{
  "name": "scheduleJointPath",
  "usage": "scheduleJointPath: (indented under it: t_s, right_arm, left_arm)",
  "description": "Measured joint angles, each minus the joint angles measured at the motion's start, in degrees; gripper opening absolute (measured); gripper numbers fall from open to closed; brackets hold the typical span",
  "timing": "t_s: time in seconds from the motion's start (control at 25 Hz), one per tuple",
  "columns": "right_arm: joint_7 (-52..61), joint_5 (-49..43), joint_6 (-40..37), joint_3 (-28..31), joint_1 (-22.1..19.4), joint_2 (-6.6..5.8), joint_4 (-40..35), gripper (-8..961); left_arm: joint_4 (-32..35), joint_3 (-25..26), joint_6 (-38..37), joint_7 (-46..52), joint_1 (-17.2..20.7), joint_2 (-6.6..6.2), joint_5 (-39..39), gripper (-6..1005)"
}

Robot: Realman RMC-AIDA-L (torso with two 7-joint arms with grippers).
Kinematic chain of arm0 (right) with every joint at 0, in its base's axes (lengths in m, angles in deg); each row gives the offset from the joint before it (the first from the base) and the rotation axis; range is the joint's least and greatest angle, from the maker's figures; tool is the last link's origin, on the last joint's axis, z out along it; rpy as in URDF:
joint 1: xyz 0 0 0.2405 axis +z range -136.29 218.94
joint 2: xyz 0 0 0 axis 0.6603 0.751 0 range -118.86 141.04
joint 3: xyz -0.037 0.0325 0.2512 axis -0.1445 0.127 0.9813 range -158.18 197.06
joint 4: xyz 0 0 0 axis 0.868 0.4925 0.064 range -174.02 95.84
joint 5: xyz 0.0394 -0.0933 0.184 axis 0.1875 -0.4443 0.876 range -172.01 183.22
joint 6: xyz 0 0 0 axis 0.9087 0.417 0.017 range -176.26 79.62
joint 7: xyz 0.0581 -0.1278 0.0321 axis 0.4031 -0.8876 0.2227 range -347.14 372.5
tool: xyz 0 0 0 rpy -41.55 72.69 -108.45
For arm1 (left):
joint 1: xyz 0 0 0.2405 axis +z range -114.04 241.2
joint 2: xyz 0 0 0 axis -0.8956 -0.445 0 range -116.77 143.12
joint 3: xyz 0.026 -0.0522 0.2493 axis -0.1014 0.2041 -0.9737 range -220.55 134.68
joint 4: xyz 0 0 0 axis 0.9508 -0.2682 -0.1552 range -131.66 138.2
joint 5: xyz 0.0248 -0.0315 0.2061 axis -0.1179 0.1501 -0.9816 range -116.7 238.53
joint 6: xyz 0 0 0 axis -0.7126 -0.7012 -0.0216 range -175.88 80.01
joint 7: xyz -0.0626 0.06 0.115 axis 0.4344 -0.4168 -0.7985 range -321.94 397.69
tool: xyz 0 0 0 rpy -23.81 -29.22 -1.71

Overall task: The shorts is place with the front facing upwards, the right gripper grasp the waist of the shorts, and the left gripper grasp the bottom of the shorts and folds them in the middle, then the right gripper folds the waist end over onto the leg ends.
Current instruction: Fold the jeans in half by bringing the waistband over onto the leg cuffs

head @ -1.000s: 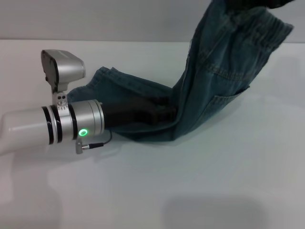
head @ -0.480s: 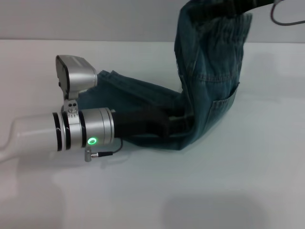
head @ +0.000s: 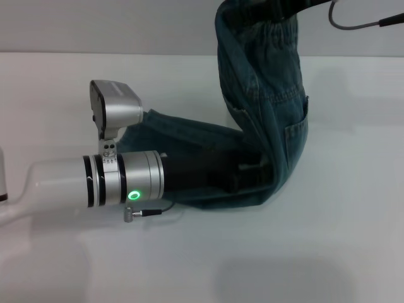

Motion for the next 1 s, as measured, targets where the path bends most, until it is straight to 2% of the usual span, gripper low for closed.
scheduleJointPath:
  t_s: [0.16, 0.32, 0.4, 0.56, 0.68, 0.88, 1.0]
  right_arm:
    - [-0.6, 0.1, 0.0, 0.0, -0.3, 0.30, 0.3, 15]
    - [-1.0, -0.1, 0.0, 0.0, -1.5, 0.37, 0.4, 15]
    - [-1.2, -0.2, 0.0, 0.0, -2.1, 0.36, 0.5, 15]
    - [-1.5, -0.3, 0.1, 0.0, -3.0, 0.37, 0.9, 16]
    - [-1.7, -0.8, 0.3, 0.0, -3.1, 0.35, 1.5, 16]
    - [-2.1, -1.7, 1.1, -0.6, -2.9, 0.45, 2.7, 15]
    - [-2.2, -1.7, 2.5, -2.5, -2.7, 0.69, 3.1, 15]
  left_arm:
    - [-0.5, 0.7, -0.1, -0.8, 0.0, 0.00, 0.2, 492]
    - [1.8, 0.9, -1.0, 0.5, 1.2, -0.37, 0.2, 492]
    - [4.9, 0.0, -3.0, 2.8, 2.4, -0.67, 0.1, 492]
    - [15.7, -4.3, -9.5, 9.5, 7.3, -0.96, -0.1, 492]
    - [23.0, -5.5, -14.3, 13.0, 10.5, -1.20, 0.0, 492]
    - [31.0, -2.1, -17.6, 14.8, 15.2, -1.34, 1.2, 492]
    - [31.9, 0.5, -17.6, 14.6, 16.3, -1.54, 2.0, 492]
